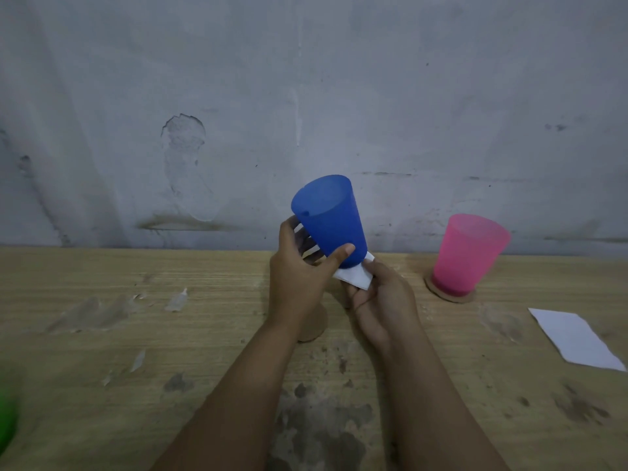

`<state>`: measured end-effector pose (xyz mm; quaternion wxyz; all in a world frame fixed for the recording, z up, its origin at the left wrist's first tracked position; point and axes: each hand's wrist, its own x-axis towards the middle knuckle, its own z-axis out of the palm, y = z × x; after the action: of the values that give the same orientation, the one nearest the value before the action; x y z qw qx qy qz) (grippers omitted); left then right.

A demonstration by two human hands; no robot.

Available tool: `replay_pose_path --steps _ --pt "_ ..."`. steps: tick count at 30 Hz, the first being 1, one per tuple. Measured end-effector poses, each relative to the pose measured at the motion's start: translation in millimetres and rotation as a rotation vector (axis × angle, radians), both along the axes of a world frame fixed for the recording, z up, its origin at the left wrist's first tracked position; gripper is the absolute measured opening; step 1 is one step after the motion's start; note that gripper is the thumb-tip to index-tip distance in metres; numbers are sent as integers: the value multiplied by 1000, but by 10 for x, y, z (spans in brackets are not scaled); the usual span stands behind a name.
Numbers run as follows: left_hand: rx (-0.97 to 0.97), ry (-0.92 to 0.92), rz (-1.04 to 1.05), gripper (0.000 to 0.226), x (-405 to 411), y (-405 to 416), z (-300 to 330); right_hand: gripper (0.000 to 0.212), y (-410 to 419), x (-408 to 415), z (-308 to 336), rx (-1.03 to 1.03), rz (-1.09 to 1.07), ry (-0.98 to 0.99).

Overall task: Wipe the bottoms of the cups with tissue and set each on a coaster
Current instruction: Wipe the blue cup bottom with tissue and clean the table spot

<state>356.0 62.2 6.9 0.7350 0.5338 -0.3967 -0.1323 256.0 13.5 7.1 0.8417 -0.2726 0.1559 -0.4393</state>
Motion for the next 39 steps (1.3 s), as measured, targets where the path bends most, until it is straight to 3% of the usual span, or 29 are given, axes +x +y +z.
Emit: replay_pose_path --steps 3,7,13,39 --pt "-4 0 -1 70 -4 2 -8 33 -9 -18 -8 5 34 -23" --pt "-4 -2 4 67 -11 -3 -7 33 -33 -14 -52 5 -29 172" --pt "5 -4 -12 65 -24 -16 -25 30 14 9 25 -8 7 -50" --pt "38 -51 80 68 115 2 -46 34 -38 -53 -9 110 1 -4"
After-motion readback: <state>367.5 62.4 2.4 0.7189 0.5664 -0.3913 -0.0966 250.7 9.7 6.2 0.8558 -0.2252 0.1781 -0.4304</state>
